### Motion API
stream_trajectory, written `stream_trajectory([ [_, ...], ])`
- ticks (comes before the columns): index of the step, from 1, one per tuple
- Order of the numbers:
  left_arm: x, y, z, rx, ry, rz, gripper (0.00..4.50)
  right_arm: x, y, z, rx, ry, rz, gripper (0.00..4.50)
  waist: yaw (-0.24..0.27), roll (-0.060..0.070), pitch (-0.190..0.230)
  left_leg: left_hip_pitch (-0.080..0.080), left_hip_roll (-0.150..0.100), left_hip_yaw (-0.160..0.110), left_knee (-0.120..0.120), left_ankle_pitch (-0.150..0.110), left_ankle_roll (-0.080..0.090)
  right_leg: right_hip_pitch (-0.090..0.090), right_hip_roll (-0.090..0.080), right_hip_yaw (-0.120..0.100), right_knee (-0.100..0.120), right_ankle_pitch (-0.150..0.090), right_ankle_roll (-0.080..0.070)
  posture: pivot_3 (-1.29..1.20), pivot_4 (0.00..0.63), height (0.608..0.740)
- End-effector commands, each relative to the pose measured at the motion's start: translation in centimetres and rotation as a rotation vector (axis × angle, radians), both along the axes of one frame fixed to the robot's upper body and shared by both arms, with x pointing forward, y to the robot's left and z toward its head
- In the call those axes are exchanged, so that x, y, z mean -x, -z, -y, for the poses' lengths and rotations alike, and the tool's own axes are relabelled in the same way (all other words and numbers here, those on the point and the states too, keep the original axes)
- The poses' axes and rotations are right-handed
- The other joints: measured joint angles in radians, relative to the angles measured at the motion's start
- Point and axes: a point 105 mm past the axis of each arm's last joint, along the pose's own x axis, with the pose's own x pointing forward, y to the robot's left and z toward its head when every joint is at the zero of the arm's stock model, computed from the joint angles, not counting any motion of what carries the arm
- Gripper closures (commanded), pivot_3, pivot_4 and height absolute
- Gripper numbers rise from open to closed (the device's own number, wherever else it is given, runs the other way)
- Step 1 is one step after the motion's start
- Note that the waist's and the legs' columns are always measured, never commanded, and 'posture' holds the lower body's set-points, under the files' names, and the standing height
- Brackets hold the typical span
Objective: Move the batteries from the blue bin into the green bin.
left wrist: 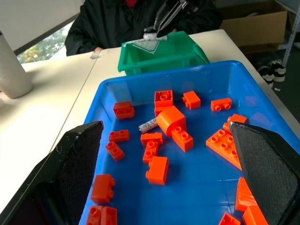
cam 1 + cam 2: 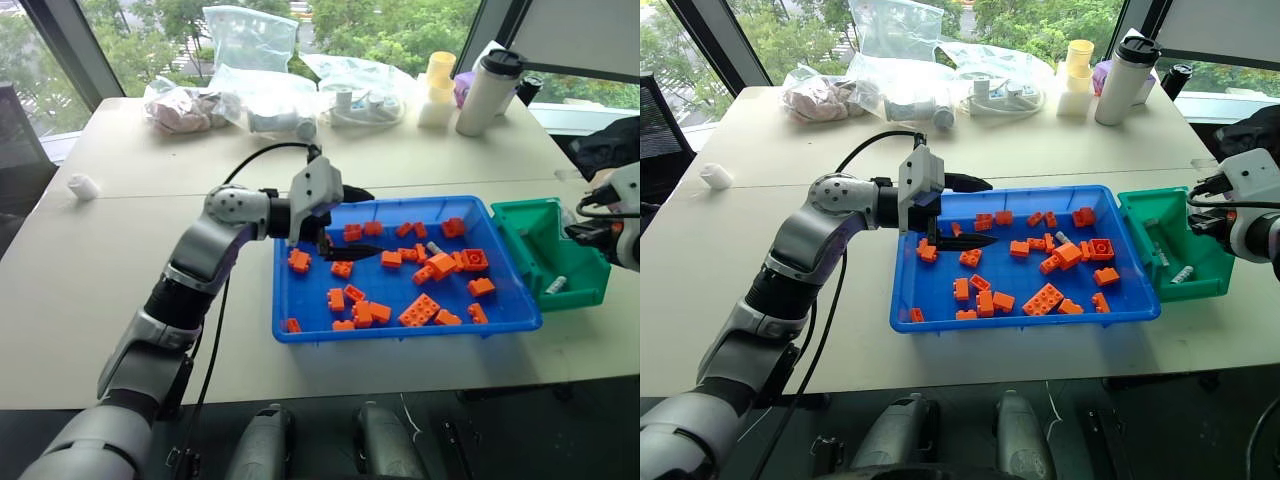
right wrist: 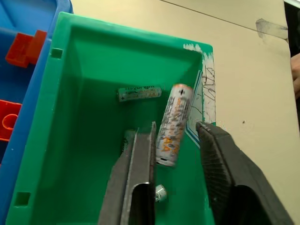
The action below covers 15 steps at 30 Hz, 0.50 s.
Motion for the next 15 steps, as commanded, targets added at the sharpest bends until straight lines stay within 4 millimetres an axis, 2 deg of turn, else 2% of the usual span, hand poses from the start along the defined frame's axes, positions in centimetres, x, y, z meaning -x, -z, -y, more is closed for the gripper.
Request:
stream_trajectory([
  [1,0.2,-1.5,-0.1,0.032,0.000,0.048,0.00,-0.1,-2.1,0.7,0.077,0.015,0.060,1.11,0.000,0.000,0.000,0.000,0.000,0.000,0.000,0.000,0.000,0.000,0.000,0.000,0.000,0.000,0.000,0.00,0.150,0.740],
  [5,0.2,-1.5,-0.3,0.023,-0.003,0.052,0.00,-0.7,-3.2,-0.1,0.088,-0.019,0.107,1.11,-0.003,0.000,0.000,0.000,0.000,0.000,0.000,0.000,0.000,0.000,0.000,0.000,0.000,0.000,0.000,0.00,0.150,0.740],
  [6,0.2,-1.6,-0.5,0.020,-0.002,0.050,0.00,-1.2,-3.7,-1.1,0.064,-0.060,0.134,1.11,-0.004,0.000,0.000,0.000,0.000,0.000,0.000,0.000,0.000,0.000,0.000,0.000,0.000,0.000,0.000,0.00,0.150,0.740],
  [8,0.4,-1.5,-0.9,0.003,0.006,0.035,0.00,-1.9,-4.6,-4.8,-0.013,-0.209,0.177,1.11,-0.007,0.001,0.000,0.000,0.000,0.000,0.000,0.000,0.000,0.000,0.001,0.000,0.000,0.000,0.000,0.00,0.150,0.740],
  [10,0.8,-1.1,-1.5,-0.035,0.020,0.015,0.00,-2.2,-4.6,-8.1,-0.075,-0.344,0.168,1.11,-0.010,0.001,0.000,0.001,0.001,0.000,0.000,0.000,0.000,0.000,0.002,0.001,0.001,0.000,0.000,0.00,0.150,0.740],
  [13,1.3,-0.8,-2.2,-0.078,0.029,-0.004,0.00,-1.8,-3.2,-11.4,-0.127,-0.480,0.097,1.11,-0.003,0.001,0.000,0.001,0.003,-0.001,0.000,0.000,0.000,0.000,0.004,0.001,0.001,0.000,0.000,0.00,0.150,0.740],
  [15,1.3,-0.9,-2.5,-0.089,0.016,0.000,0.00,-1.3,-1.8,-12.4,-0.132,-0.534,0.036,1.11,0.008,0.001,0.000,0.000,0.002,-0.002,0.000,0.000,0.000,0.000,0.003,0.000,0.000,0.000,0.000,0.00,0.150,0.740],
])
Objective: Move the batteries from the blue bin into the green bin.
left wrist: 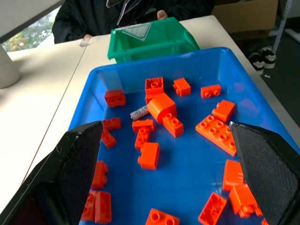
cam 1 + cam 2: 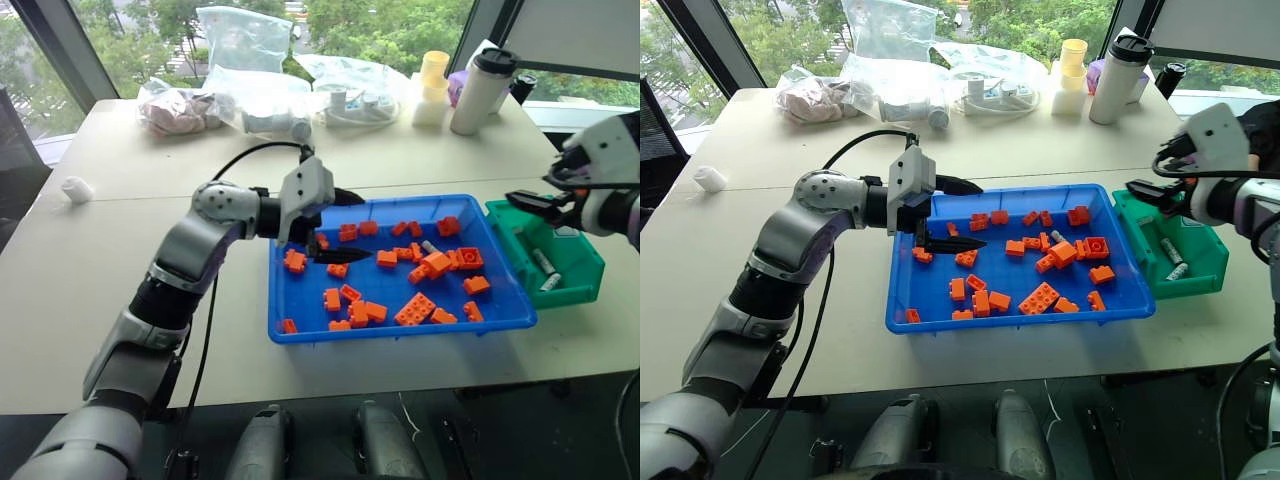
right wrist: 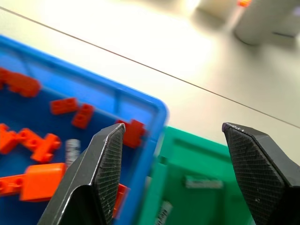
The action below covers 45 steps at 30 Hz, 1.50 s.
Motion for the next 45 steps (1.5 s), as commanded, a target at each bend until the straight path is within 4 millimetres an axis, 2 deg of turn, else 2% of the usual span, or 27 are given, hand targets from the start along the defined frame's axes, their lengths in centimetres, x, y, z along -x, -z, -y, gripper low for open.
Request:
stream_trajectory([
  [1,0.4,-1.0,-0.6,0.013,-0.001,0.029,0.00,0.9,1.3,-1.7,0.014,-0.093,-0.054,1.11,0.010,0.000,0.000,0.000,-0.001,0.000,0.000,0.000,0.000,0.000,-0.001,0.000,0.000,0.000,0.000,0.00,0.150,0.740],
  [10,0.6,-0.8,-0.9,0.014,-0.040,0.029,0.00,2.4,6.2,-2.7,0.029,-0.155,-0.227,1.11,0.017,0.000,0.000,0.000,-0.002,0.001,0.001,0.000,0.000,0.000,-0.003,0.000,0.000,0.000,0.000,0.00,0.150,0.740],
  [24,0.2,-0.6,-0.9,0.005,-0.046,0.034,0.00,1.6,8.5,-2.9,-0.004,-0.096,-0.249,1.11,0.012,0.000,0.000,0.000,-0.001,0.001,0.001,0.000,0.000,0.000,-0.002,0.000,0.000,0.000,0.000,0.00,0.150,0.740],
  [27,0.1,-0.5,-0.9,0.000,-0.046,0.036,0.00,1.7,8.6,-3.0,-0.003,-0.096,-0.252,1.94,0.012,0.000,0.000,0.000,-0.001,0.001,0.001,0.000,0.000,0.000,-0.002,0.000,0.000,0.000,0.000,0.00,0.150,0.740],
  [30,0.1,-0.5,-0.9,-0.003,-0.048,0.038,0.00,1.5,8.5,-3.0,0.003,-0.094,-0.244,3.39,0.012,0.000,0.000,0.000,-0.001,0.001,0.001,0.000,0.000,0.000,-0.002,0.000,0.000,0.000,0.000,0.00,0.150,0.740],
  [35,0.1,-0.5,-0.9,-0.003,-0.048,0.039,0.00,1.4,6.9,-3.6,-0.024,-0.123,-0.195,3.43,0.011,0.000,0.000,0.000,-0.001,0.001,0.001,0.000,0.000,0.000,-0.002,0.000,0.000,0.000,0.000,0.00,0.150,0.740],
  [37,0.1,-0.5,-0.9,-0.003,-0.047,0.038,0.00,2.2,5.2,-6.2,-0.094,-0.256,-0.160,3.43,0.009,0.000,0.000,0.000,-0.001,0.001,0.001,0.000,0.000,0.000,-0.002,0.000,0.000,0.000,0.000,0.00,0.150,0.740],
  [39,0.1,-0.5,-0.9,-0.001,-0.044,0.036,0.00,3.1,4.3,-8.5,-0.144,-0.367,-0.151,3.43,0.005,0.000,0.000,0.000,-0.001,0.001,0.001,0.000,0.000,0.000,-0.001,0.000,0.000,0.000,0.000,0.00,0.150,0.740],
  [42,0.2,-0.7,-0.7,0.003,-0.038,0.037,0.00,3.5,4.5,-11.1,-0.191,-0.439,-0.156,3.43,-0.004,-0.001,0.000,0.000,-0.001,0.000,0.001,0.000,0.000,0.000,-0.001,0.000,0.000,0.000,0.000,0.00,0.150,0.740],
  [45,0.3,-0.8,-0.6,0.008,-0.033,0.036,0.00,2.7,5.5,-12.2,-0.211,-0.402,-0.172,3.43,-0.004,-0.001,0.000,0.000,-0.001,0.000,0.001,0.000,0.000,0.001,-0.001,-0.001,0.000,0.000,0.000,0.00,0.150,0.740],
])
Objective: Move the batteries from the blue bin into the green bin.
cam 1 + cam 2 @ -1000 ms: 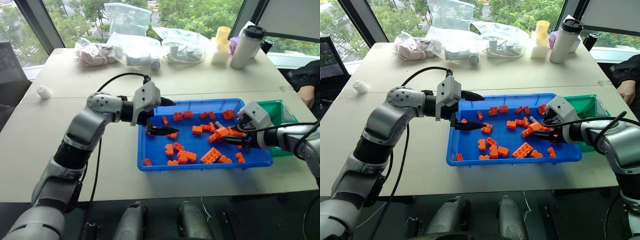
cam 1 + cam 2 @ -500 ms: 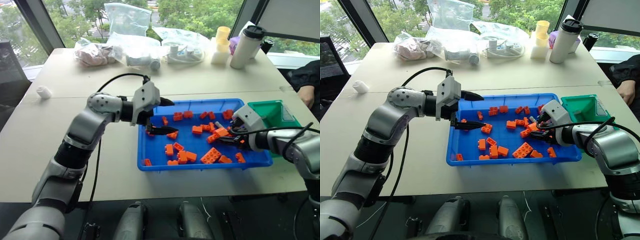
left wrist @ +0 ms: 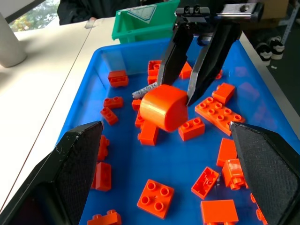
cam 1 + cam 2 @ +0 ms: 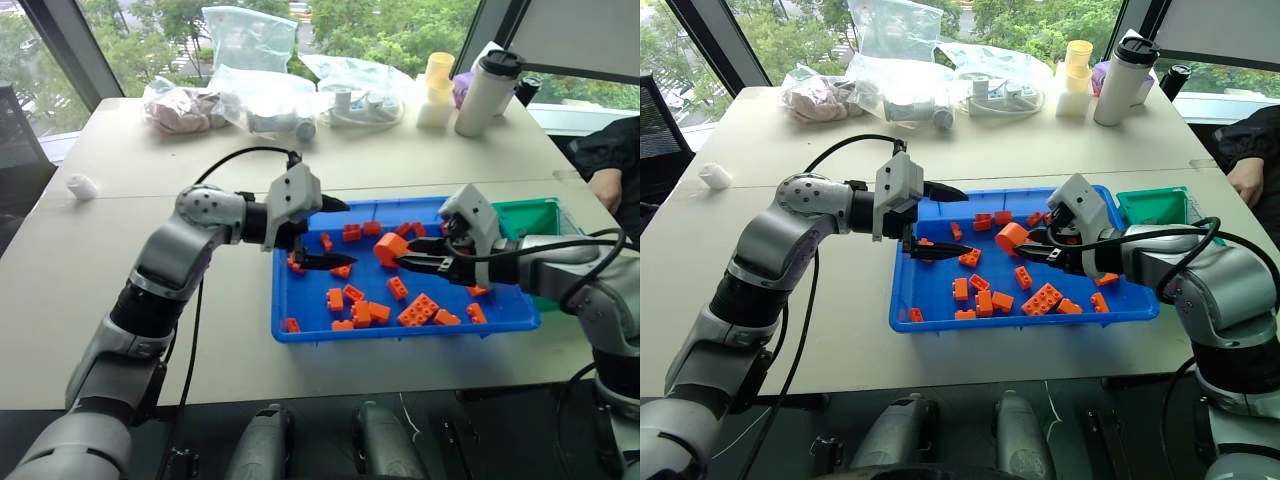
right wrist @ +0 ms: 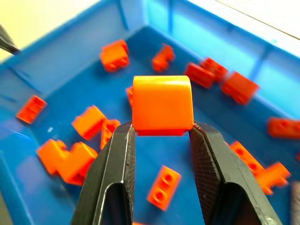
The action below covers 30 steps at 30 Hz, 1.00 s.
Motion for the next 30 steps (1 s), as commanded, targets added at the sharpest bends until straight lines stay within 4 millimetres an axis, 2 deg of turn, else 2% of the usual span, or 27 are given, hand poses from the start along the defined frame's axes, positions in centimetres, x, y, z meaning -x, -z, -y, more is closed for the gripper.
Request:
stream_trajectory([
  [1,0.3,-1.2,0.2,0.021,0.017,0.046,0.00,-0.5,0.2,-0.9,0.006,0.025,0.009,3.43,0.001,0.000,0.000,0.000,0.000,0.000,0.000,0.000,0.000,0.000,0.000,0.000,0.000,0.000,0.000,0.00,0.150,0.740],
  [4,0.3,-1.2,0.0,0.020,0.010,0.045,0.00,-0.4,0.4,-0.8,0.027,0.026,0.015,1.91,0.002,0.000,0.000,0.000,-0.001,0.000,0.000,0.000,0.000,0.000,-0.001,0.000,0.000,0.000,0.000,0.00,0.150,0.740],
  [5,0.4,-1.2,-0.1,0.023,0.009,0.042,0.00,-0.5,0.4,-0.4,0.045,0.034,0.021,1.25,0.001,0.000,0.000,0.000,-0.001,0.000,0.000,0.000,0.000,0.000,-0.001,0.000,0.000,0.000,0.000,0.00,0.150,0.740],
  [8,0.5,-1.2,-0.3,0.022,0.007,0.039,0.00,-1.1,-0.6,1.5,0.072,0.081,0.052,0.03,0.000,0.000,0.000,0.000,-0.001,0.000,0.000,0.000,0.000,0.000,-0.001,0.000,0.000,0.000,0.000,0.00,0.150,0.740],
  [11,0.6,-1.1,-0.3,0.019,0.007,0.038,0.00,-2.8,-2.1,4.6,0.064,0.211,0.089,0.03,0.000,0.000,0.000,0.000,-0.001,0.000,0.000,0.000,0.000,0.000,-0.001,0.000,0.000,0.000,0.000,0.00,0.150,0.740],
  [14,0.6,-1.1,-0.2,0.017,0.011,0.038,0.00,-3.7,-1.6,7.2,0.154,0.293,0.100,0.03,0.000,0.000,0.000,0.000,-0.001,0.000,0.000,0.000,0.000,0.000,-0.001,0.000,0.000,0.000,0.000,0.00,0.150,0.740],
  [16,0.6,-1.0,-0.2,0.012,0.016,0.037,0.00,-4.0,-1.1,8.0,0.177,0.318,0.083,0.03,0.000,0.000,0.000,0.000,-0.001,0.000,0.000,0.000,0.000,0.000,-0.001,0.000,0.000,0.000,0.000,0.00,0.150,0.740],
  [20,0.3,-0.3,-0.2,-0.020,0.007,0.043,0.00,-4.6,0.5,8.7,0.191,0.351,0.026,0.03,-0.004,0.000,0.000,0.000,0.000,0.000,0.000,0.000,0.000,0.000,0.000,0.000,0.000,0.000,0.000,0.00,0.150,0.740],
  [25,0.4,0.6,-0.7,-0.070,0.003,0.034,0.00,-5.1,1.5,8.6,0.262,0.316,0.026,0.03,-0.003,0.000,0.000,0.000,0.000,0.000,0.000,0.000,0.000,0.000,0.000,0.000,0.000,0.000,0.000,0.00,0.150,0.740],
  [30,0.3,0.6,-0.8,-0.073,-0.005,0.039,0.00,-5.9,2.3,8.0,0.306,0.293,0.018,0.03,-0.002,0.000,0.000,0.000,0.000,0.001,0.000,0.000,0.000,0.000,0.000,0.000,0.000,0.000,0.000,0.00,0.150,0.740],
])
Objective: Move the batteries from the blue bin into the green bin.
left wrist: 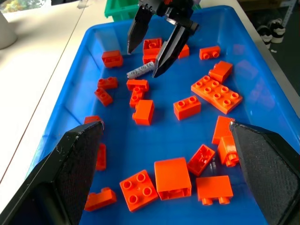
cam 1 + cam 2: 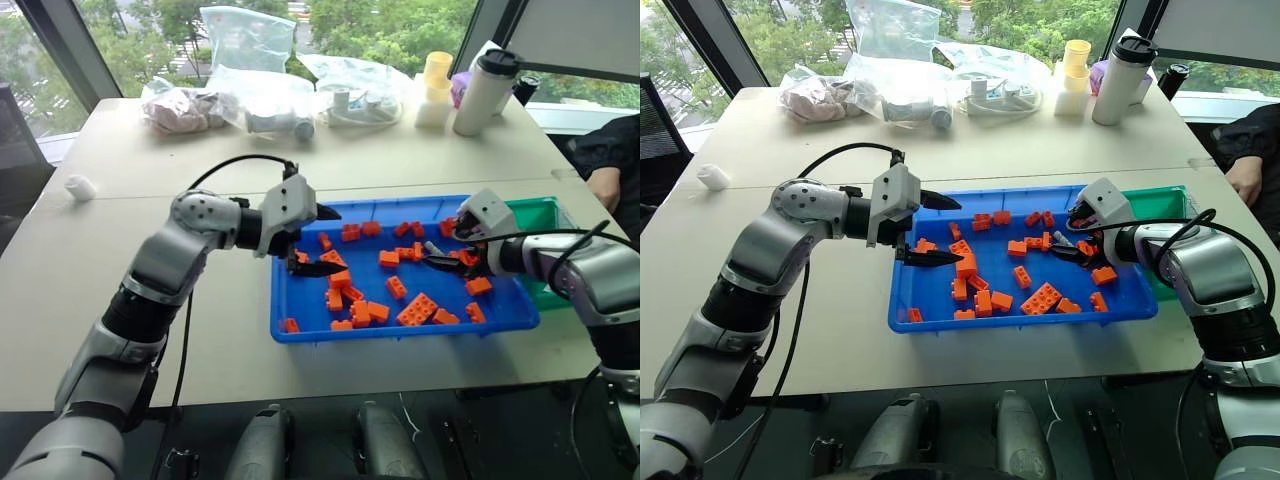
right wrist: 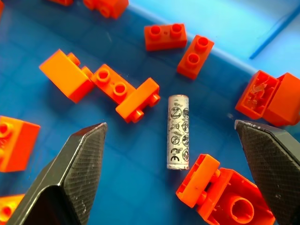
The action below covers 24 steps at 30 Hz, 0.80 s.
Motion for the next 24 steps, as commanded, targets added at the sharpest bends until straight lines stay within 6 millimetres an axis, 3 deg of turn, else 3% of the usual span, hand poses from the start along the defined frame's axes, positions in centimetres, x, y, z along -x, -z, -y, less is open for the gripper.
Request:
stream_trajectory([
  [1,0.2,-0.7,0.1,0.000,0.010,0.042,0.00,-0.9,-1.0,-0.4,0.024,-0.018,0.045,0.03,0.001,0.000,0.000,0.000,0.000,0.000,0.000,0.000,0.000,0.000,0.000,0.000,0.000,0.000,0.000,0.00,0.150,0.740],
  [5,0.1,-0.8,0.0,0.001,0.001,0.046,0.00,-1.4,0.2,-0.2,0.030,-0.007,0.008,0.03,0.001,0.000,0.000,0.000,0.000,0.000,0.000,0.000,0.000,0.000,0.000,0.000,0.000,0.000,0.000,0.00,0.150,0.740],
  [8,0.2,-0.9,-0.2,0.002,-0.005,0.047,0.00,-1.4,1.0,0.4,0.068,-0.007,-0.013,0.82,0.001,0.000,0.000,0.000,0.000,0.000,0.000,0.000,0.000,0.000,0.000,0.000,0.000,0.000,0.000,0.00,0.150,0.740],
  [15,0.2,-0.9,-0.2,0.010,-0.010,0.047,0.00,-1.2,1.0,0.4,0.078,-0.034,-0.021,4.41,0.003,0.000,0.000,0.000,0.000,0.000,0.000,0.000,0.000,0.000,0.000,0.000,0.000,0.000,0.000,0.00,0.150,0.740],
  [21,0.1,-0.9,-0.1,0.011,-0.008,0.048,0.00,-1.5,-0.4,0.4,0.077,-0.022,0.032,4.47,0.002,0.000,0.000,0.000,0.000,0.000,0.000,0.000,0.000,0.000,-0.001,0.000,0.000,0.000,0.000,0.00,0.150,0.740],
  [24,0.1,-1.2,-0.2,0.021,-0.007,0.047,0.00,-1.5,-3.2,1.1,0.007,0.011,0.094,4.47,0.004,0.000,0.000,0.000,-0.001,0.000,0.000,0.000,0.000,0.000,-0.001,0.000,0.000,0.000,0.000,0.00,0.150,0.740],
])
